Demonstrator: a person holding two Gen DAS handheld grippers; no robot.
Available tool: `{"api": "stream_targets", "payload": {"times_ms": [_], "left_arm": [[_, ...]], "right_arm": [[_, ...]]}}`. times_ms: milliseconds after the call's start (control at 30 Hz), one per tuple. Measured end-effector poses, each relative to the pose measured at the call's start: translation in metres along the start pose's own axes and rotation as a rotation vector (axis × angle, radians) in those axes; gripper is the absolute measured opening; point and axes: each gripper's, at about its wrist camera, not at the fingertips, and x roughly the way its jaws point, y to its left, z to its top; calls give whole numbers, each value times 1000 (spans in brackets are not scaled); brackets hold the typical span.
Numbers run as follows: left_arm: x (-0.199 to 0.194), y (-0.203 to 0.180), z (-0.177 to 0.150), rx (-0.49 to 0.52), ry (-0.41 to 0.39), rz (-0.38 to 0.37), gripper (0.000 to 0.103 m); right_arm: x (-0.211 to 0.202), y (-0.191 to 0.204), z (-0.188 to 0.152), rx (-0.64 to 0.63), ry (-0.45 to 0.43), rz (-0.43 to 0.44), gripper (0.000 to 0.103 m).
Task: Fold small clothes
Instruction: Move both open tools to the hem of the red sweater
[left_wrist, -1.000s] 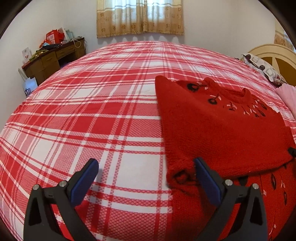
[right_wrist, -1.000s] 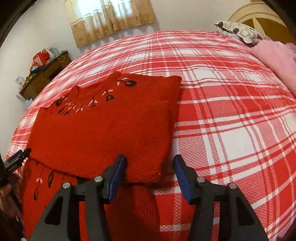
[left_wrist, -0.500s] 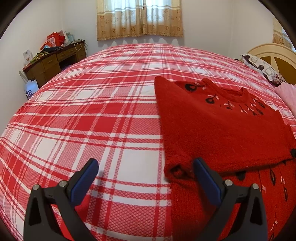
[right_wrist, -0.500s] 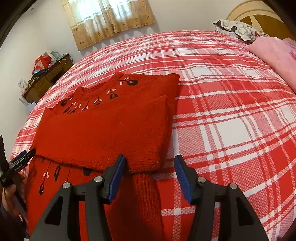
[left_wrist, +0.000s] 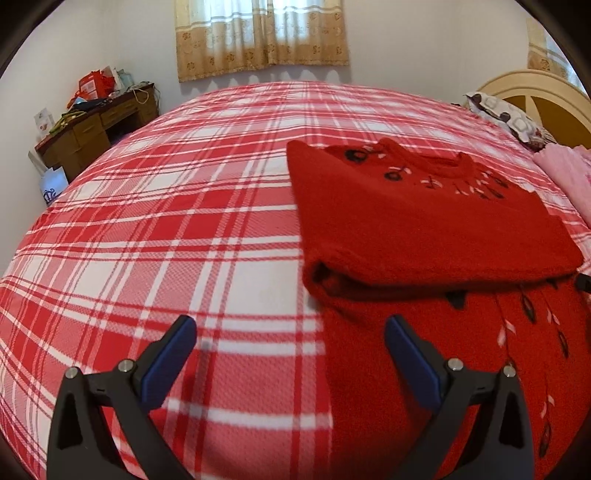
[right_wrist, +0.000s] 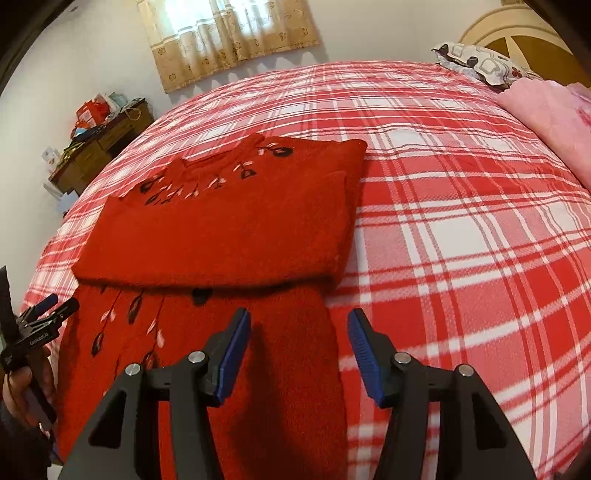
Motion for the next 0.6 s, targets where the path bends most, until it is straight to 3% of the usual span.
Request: {"api": "stream_targets", "payload": {"times_ms": [600], "left_arm": [[-48,-2,-38,41,14,-88,103]], "right_arm": [[-43,30,-69,-79,29,0,56]]}}
